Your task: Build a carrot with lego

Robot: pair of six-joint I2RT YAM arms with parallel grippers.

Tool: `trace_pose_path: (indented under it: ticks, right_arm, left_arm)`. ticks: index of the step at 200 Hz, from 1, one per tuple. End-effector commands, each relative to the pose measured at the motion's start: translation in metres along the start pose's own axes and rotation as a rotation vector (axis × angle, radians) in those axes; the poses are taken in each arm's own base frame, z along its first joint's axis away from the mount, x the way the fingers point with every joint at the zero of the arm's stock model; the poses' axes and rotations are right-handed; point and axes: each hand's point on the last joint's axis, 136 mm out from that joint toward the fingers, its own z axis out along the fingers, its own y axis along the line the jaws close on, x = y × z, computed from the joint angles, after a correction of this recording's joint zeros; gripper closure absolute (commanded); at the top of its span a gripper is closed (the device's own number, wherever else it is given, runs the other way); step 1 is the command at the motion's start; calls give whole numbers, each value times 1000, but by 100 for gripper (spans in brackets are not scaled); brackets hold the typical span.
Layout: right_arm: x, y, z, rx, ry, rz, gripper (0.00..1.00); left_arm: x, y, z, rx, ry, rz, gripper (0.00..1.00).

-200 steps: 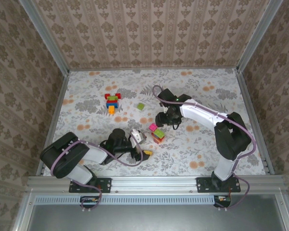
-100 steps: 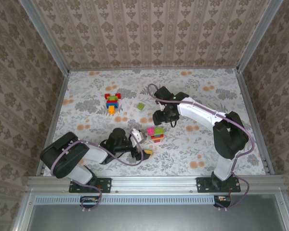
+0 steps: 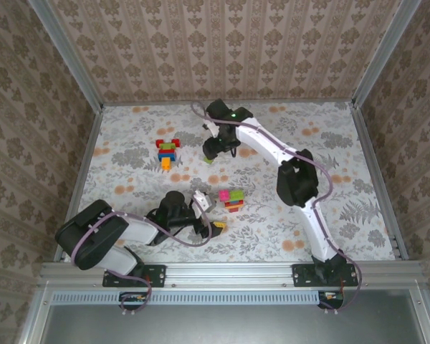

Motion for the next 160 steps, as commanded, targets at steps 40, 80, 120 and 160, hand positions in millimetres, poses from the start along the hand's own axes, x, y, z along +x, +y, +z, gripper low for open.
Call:
trace_pose_path:
  ticks: [40, 80, 120, 160]
  right_arm:
    - [2, 9, 18, -127, 62, -116, 25]
    - [-1, 7, 36, -152, 57, -107, 25]
    - [-8, 14, 51, -197, 40, -87, 25]
    - [-12, 15, 59, -204, 26, -78, 26]
  left_arm:
    - [-1, 7, -3, -29, -8, -38, 4]
    - [1, 9, -1, -25, 1, -44, 4]
    - [1, 11, 1, -24, 5, -46, 4]
    - [1, 13, 2, -23, 8, -50, 4]
